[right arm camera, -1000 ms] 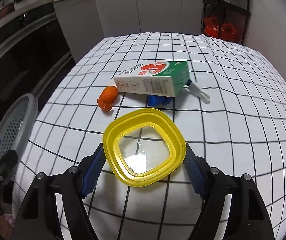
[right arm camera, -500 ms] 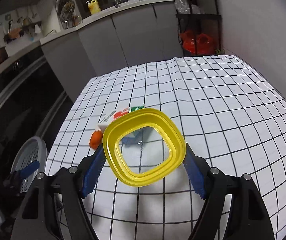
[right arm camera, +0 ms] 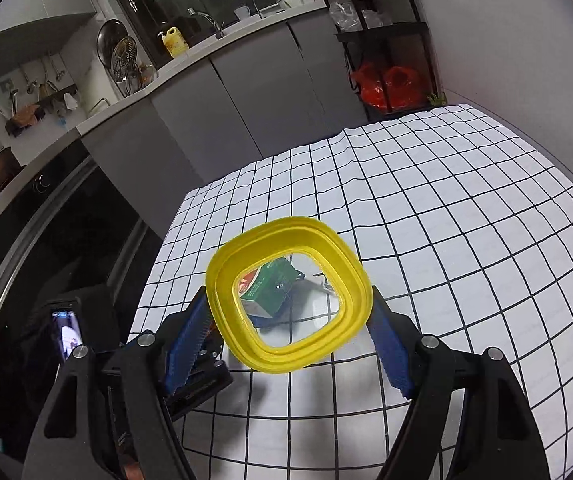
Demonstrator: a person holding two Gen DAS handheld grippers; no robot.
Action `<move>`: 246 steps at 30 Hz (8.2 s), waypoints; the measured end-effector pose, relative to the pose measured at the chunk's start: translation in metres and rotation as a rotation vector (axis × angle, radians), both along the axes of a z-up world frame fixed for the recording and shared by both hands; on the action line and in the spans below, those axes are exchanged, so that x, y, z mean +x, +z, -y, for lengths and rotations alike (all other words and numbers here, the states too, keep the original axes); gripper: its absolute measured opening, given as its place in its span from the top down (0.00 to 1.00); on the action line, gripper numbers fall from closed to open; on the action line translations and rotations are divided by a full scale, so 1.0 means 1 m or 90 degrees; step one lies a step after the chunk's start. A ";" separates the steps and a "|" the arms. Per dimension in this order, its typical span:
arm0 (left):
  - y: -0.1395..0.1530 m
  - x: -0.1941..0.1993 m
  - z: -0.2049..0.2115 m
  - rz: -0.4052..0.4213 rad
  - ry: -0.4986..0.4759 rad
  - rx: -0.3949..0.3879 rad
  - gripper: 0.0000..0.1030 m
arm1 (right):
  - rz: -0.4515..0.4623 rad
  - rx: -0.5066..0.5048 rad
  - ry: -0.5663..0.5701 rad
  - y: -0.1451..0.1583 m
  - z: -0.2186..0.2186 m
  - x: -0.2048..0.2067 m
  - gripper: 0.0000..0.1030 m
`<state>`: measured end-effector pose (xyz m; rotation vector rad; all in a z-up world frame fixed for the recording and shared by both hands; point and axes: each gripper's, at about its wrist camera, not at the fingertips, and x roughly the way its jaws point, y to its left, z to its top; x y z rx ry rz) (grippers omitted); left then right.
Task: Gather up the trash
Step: 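Grasp the orange peel with the left gripper while the right gripper lifts the lid, then carry the peel in the left gripper and lid in the right over the basket, then open the left gripper to drop the peel while the right gripper releases the lid, then move both grippers back over the table toward the juice carton, then lower the right gripper around the white-green juice carton, then close the right gripper on the carton and lift it off the table, then grasp the blue ribbon with the left gripper while the right gripper holds the carton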
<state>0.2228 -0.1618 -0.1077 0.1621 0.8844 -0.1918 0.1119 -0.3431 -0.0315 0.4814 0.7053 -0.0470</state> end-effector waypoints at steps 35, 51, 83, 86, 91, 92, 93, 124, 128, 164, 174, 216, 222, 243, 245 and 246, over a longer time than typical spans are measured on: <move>0.062 -0.083 -0.102 0.087 0.009 0.003 0.85 | 0.004 0.002 0.068 0.003 -0.047 0.009 0.29; 0.054 -0.084 -0.240 0.108 0.198 0.016 0.85 | 0.016 -0.034 0.261 -0.011 -0.220 0.037 0.29; 0.047 -0.086 -0.317 0.093 0.283 -0.020 0.40 | 0.052 -0.043 0.412 -0.011 -0.318 0.041 0.18; 0.047 -0.086 -0.317 0.091 0.284 -0.023 0.40 | 0.052 -0.046 0.414 -0.010 -0.317 0.041 0.18; 0.048 -0.086 -0.317 0.092 0.283 -0.024 0.40 | 0.048 -0.045 0.411 -0.011 -0.318 0.041 0.18; 0.048 -0.087 -0.317 0.093 0.283 -0.024 0.40 | 0.048 -0.045 0.409 -0.011 -0.317 0.041 0.18; 0.048 -0.087 -0.316 0.093 0.283 -0.024 0.39 | 0.048 -0.044 0.408 -0.011 -0.316 0.041 0.18; 0.051 -0.089 -0.222 0.104 0.147 -0.051 0.18 | 0.049 -0.091 0.238 -0.006 -0.187 0.018 0.18; 0.050 -0.089 -0.195 0.096 0.114 -0.067 0.16 | 0.042 -0.114 0.197 -0.006 -0.147 0.014 0.18; 0.024 -0.078 -0.119 0.046 0.025 -0.068 0.16 | -0.010 -0.152 0.272 -0.058 -0.026 0.078 0.18; 0.023 -0.074 -0.126 0.035 0.033 -0.084 0.16 | -0.009 -0.177 0.299 -0.062 -0.037 0.091 0.18; 0.038 -0.092 -0.130 0.067 0.021 -0.092 0.16 | 0.050 -0.127 0.142 -0.009 -0.049 -0.004 0.39; 0.043 -0.098 -0.110 0.071 -0.005 -0.092 0.16 | 0.073 -0.118 0.062 0.005 -0.019 -0.038 0.39; 0.024 -0.033 0.045 0.019 -0.108 -0.060 0.16 | 0.090 -0.046 -0.071 0.008 0.061 -0.037 0.39; 0.018 -0.026 0.052 0.007 -0.109 -0.056 0.16 | 0.090 -0.040 -0.070 0.008 0.062 -0.034 0.39; 0.015 -0.022 0.056 0.002 -0.110 -0.054 0.16 | 0.089 -0.039 -0.070 0.008 0.062 -0.034 0.39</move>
